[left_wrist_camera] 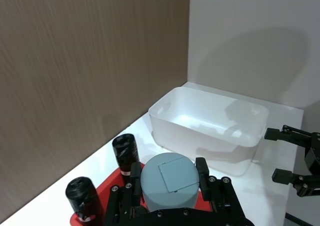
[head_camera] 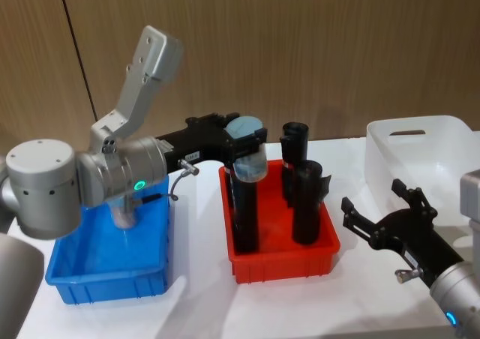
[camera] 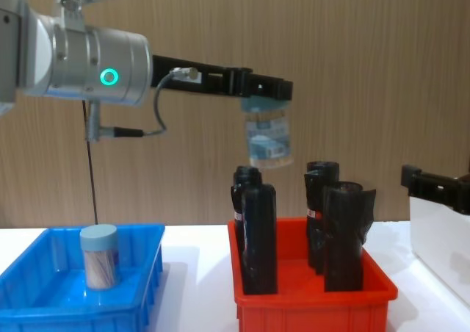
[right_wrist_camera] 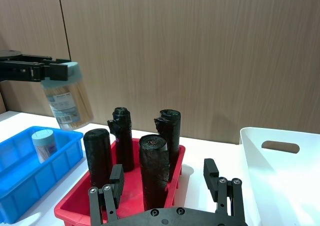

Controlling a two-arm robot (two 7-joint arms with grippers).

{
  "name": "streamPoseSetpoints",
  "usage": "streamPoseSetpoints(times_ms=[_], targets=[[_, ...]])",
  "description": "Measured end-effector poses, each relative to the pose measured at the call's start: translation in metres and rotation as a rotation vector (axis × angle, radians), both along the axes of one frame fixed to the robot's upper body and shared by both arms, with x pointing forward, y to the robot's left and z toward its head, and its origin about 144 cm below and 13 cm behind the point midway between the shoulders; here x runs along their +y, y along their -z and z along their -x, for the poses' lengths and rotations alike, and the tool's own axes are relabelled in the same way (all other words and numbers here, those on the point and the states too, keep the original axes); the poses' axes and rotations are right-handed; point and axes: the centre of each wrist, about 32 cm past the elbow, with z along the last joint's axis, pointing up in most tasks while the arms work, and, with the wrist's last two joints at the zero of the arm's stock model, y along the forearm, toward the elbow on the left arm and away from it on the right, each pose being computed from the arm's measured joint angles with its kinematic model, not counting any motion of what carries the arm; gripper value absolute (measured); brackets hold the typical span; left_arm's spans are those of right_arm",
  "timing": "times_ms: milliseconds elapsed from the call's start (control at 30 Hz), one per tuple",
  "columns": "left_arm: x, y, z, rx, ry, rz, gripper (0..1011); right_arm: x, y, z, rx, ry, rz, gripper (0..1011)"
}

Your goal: Pick the cotton swabs from the blue box and place them into the white box.

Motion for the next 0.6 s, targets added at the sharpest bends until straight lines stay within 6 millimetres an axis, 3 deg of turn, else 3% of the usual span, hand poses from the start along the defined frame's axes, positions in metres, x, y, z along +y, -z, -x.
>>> streamPoseSetpoints(times_ms=[600], targets=[[-0.008,-0.005,-0.016,0.029,0.051,0.010,651,0.000,0.000,0.000,0.000,0.000,0.000,1002]])
